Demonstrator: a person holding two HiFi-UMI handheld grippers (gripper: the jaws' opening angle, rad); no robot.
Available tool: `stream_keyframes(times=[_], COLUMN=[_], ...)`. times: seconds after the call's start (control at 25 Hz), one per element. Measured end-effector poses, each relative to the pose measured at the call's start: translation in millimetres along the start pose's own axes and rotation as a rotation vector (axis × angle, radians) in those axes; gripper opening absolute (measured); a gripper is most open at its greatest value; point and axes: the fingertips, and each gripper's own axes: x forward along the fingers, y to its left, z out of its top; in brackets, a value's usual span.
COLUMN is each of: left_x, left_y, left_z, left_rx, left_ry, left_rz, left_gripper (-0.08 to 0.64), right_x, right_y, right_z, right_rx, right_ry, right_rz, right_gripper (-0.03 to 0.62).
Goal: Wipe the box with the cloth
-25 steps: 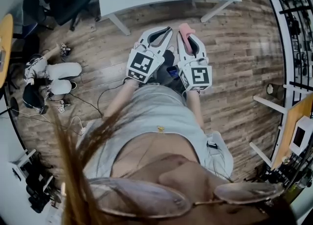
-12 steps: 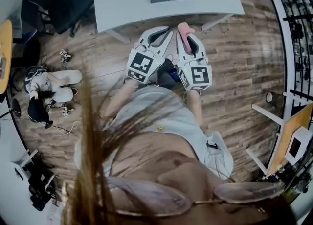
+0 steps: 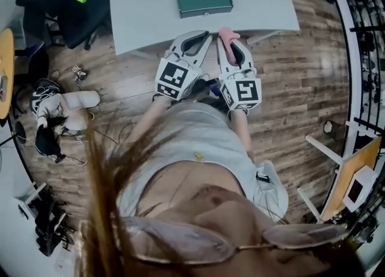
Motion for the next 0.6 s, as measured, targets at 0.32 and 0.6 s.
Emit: stream_keyframes(times=[0.32, 0.6], left_x=[52.6, 86.0], left_y=[29.4, 43.6], left_z=[13.0, 9.1], left_rx=[-0.024, -0.047], left_ry=[-0.009, -0.004], left_rz=[0.053, 0.076], left_gripper=[0.040, 0.040], right_x=[44.9, 73.0], right_y=[-43.5, -67.3], right_z=[11.5, 9.4], right_rx=[-0.013, -0.017], right_ry=[0.006, 0.016], right_rz=[0.055, 0.101], right_gripper=[0.040, 0.040])
